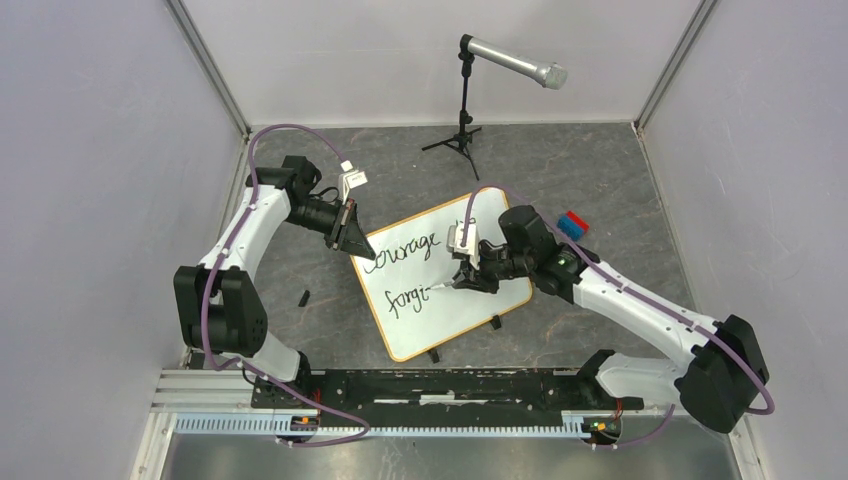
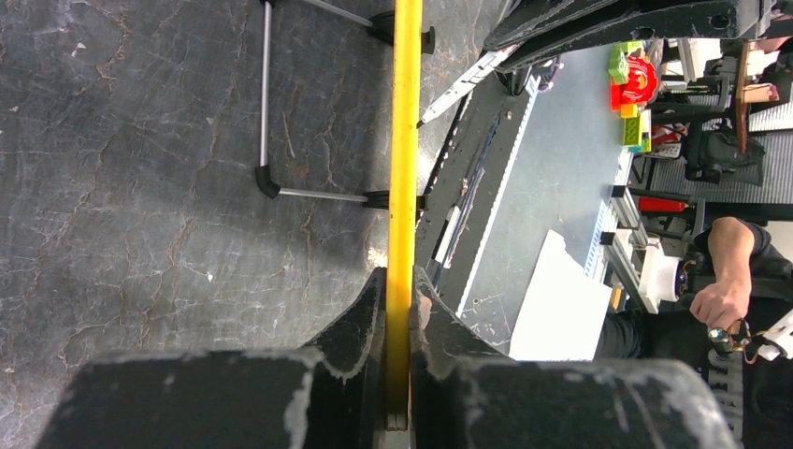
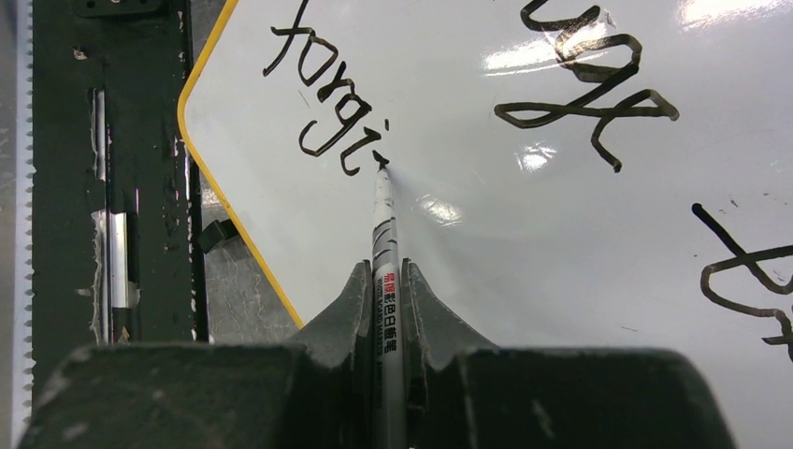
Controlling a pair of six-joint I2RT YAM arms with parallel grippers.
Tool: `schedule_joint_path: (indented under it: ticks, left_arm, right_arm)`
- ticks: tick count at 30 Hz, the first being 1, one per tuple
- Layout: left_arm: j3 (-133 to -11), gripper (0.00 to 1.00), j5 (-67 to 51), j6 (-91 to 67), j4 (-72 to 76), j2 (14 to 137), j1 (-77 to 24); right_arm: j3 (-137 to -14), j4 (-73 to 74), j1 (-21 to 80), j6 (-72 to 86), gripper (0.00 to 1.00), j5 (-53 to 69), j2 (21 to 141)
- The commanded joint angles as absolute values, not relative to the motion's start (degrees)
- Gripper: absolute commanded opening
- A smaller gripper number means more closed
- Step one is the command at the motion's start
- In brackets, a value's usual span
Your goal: Write a sentence on the whiteboard
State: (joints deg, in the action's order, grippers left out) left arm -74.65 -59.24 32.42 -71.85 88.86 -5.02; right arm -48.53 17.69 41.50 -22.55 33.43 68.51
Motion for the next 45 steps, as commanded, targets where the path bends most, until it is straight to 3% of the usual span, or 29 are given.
schedule_joint_path:
  ticks: [1,9,27,45]
  left_arm:
    - [-75.59,0.02,-54.78,33.18,-71.72,87.56,-4.75]
    - [-75.65,0.02,-54.76,33.23,-71.74,87.65,-4.76]
    - [-75.7,0.02,-54.76,33.26,-71.72,87.69,-4.79]
    - [-75.81,0.02,-54.89,33.24,-71.78,87.32,-4.8]
  right_arm:
    - [-46.52,17.61,40.86,-23.99,0.0,31.26,66.98]
    - [-43.72,17.24,41.11,-23.47,0.0,32.37,66.97]
    - [-51.41,18.4,39.51,-24.17,0.0,30.75,68.68]
    - [-47.8,20.01,39.55,-23.75,0.0,32.8,65.64]
